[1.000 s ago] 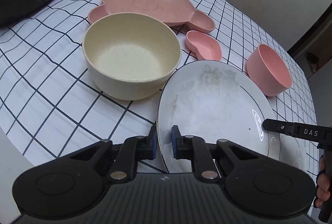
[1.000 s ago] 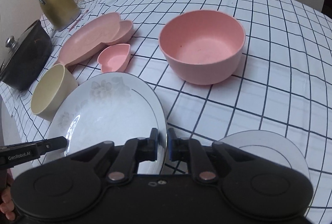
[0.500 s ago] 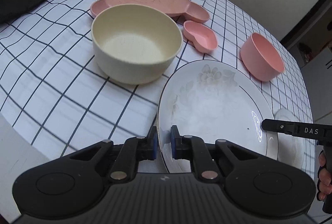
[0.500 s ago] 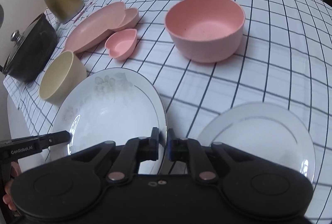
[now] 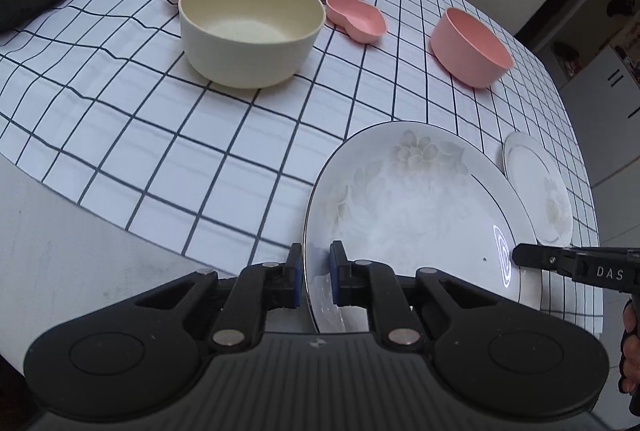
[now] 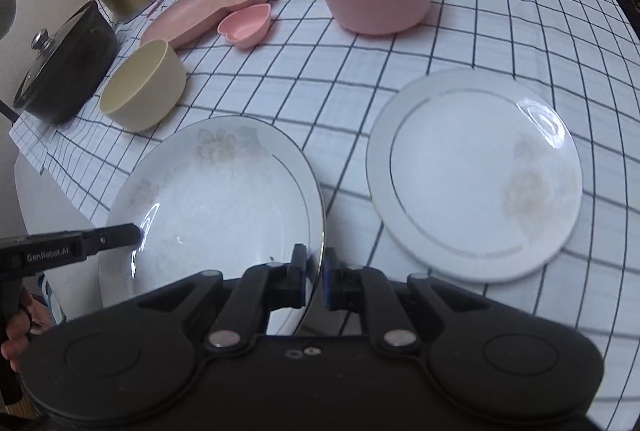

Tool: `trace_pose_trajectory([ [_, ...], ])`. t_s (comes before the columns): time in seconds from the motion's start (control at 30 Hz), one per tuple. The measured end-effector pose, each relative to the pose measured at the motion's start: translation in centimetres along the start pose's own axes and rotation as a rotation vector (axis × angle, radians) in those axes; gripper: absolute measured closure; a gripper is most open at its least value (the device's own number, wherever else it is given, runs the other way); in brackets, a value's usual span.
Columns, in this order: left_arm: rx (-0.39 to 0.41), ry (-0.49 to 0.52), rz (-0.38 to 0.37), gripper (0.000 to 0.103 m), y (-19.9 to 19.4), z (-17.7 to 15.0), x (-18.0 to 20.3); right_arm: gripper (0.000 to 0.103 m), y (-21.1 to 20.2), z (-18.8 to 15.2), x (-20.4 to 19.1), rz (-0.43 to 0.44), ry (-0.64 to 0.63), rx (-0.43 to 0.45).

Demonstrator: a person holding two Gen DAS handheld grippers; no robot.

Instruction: Organize plates and bowls

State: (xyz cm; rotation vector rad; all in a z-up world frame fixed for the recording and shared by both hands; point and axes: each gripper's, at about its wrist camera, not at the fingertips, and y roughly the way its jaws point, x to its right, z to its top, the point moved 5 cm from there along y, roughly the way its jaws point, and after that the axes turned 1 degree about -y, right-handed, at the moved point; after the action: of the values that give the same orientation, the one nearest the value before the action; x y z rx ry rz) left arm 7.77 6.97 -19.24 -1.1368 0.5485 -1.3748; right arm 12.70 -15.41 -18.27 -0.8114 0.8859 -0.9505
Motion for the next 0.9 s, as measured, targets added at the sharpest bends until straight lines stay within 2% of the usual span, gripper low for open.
trace_pose_trajectory([
  [0.2, -0.015, 0.055, -0.002, 0.091, -0.7, -1.3, 0.2, 0.096, -0.9, -2.8, -0.5, -0.009, 0.033, -0.015],
  [0.43, -0.009, 0.091, -0.002, 0.090, -0.8, -1.4, 0.3, 0.094, -1.1, -3.3, -0.9, -0.041, 0.038, 0.008],
  [0.53, -0.008, 0.109, 0.005, 0.090, -1.0, -1.5, 0.4, 0.086, -1.3, -3.4, -1.1, -0.064, 0.036, 0.021],
  [0.9, 0.044, 0.202, 0.030, 0.089, -3.1, -1.3, 0.8, 0.078, -3.8, -3.3, -1.7, -0.109, 0.027, 0.102],
])
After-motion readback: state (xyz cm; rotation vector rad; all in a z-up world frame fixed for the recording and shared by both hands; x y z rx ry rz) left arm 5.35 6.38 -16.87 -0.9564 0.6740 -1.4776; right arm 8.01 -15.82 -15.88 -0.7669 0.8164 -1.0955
